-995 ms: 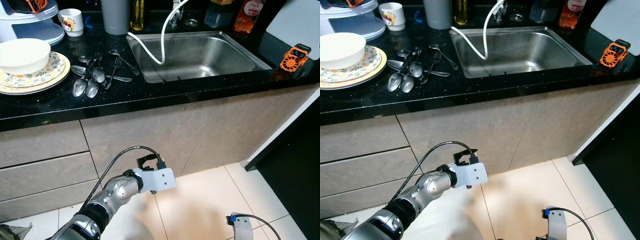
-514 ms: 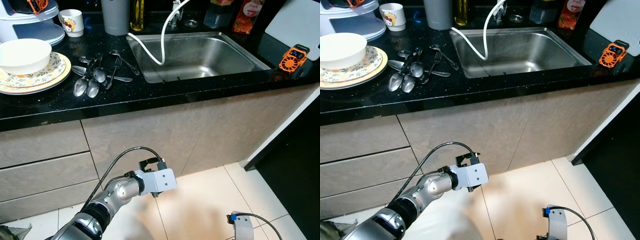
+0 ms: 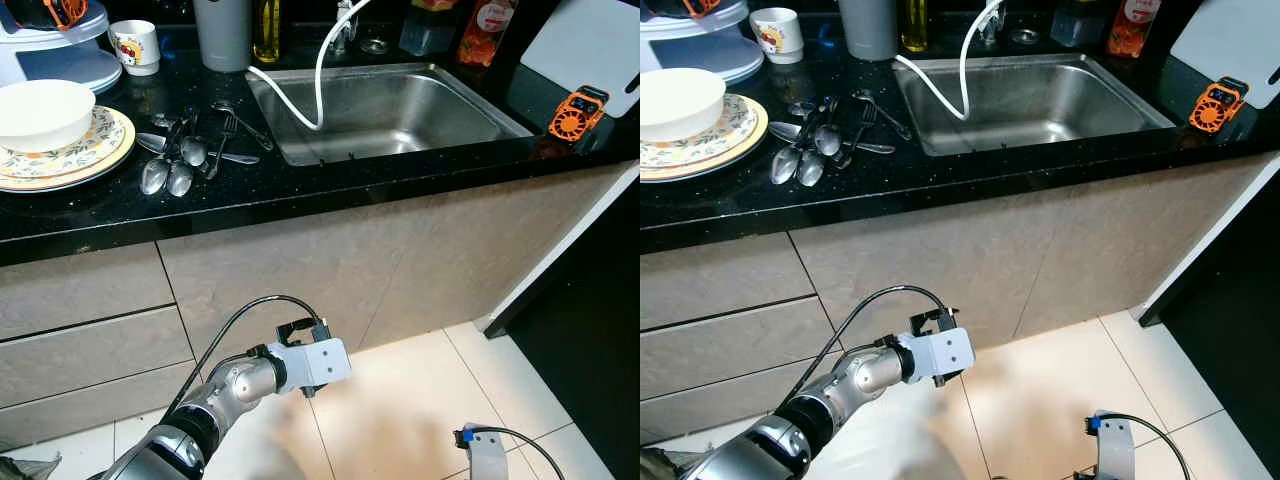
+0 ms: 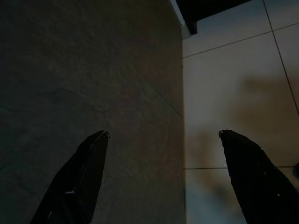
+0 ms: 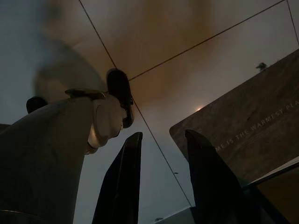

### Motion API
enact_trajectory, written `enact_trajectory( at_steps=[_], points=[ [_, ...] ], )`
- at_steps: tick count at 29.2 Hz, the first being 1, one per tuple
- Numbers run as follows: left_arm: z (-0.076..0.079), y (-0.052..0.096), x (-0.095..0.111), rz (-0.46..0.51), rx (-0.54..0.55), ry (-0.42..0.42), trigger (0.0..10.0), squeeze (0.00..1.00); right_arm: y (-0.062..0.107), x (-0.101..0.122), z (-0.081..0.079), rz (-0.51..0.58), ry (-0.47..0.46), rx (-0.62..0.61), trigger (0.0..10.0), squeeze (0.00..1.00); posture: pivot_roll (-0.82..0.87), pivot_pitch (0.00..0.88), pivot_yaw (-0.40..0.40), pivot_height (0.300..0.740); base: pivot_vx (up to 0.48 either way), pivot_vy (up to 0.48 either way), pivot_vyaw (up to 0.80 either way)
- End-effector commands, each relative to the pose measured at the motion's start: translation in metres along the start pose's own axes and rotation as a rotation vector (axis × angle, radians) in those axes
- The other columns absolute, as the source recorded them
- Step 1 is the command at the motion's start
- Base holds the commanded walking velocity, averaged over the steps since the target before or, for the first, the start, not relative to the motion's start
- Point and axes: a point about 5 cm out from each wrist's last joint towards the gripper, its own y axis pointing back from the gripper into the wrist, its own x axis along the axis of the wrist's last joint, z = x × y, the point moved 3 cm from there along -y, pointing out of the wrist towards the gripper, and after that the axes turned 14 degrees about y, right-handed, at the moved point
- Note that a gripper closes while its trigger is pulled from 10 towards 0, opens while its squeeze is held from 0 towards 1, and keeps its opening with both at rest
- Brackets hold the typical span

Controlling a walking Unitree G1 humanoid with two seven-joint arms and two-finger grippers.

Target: Kitchen organization

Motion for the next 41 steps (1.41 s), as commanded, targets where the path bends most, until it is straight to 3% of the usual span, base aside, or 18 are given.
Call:
enact_trajectory(
  at_steps=[1, 41],
  points=[
    [0.006, -0.004, 0.005, 0.019, -0.027, 0.005, 10.0, 0.0, 0.001, -0.005, 0.003, -0.013, 0.0, -0.005, 10.0, 0.0, 0.01, 0.084, -0.063, 0.74, 0.0, 0.0, 0.0],
    [0.003, 0.002, 0.0, 0.022, -0.043, -0.001, 10.0, 0.0, -0.001, 0.006, 0.0, 0.002, 0.017, 0.009, 10.0, 0.0, 0.07, 0.08, -0.079, 0.74, 0.0, 0.0, 0.0]
  ],
)
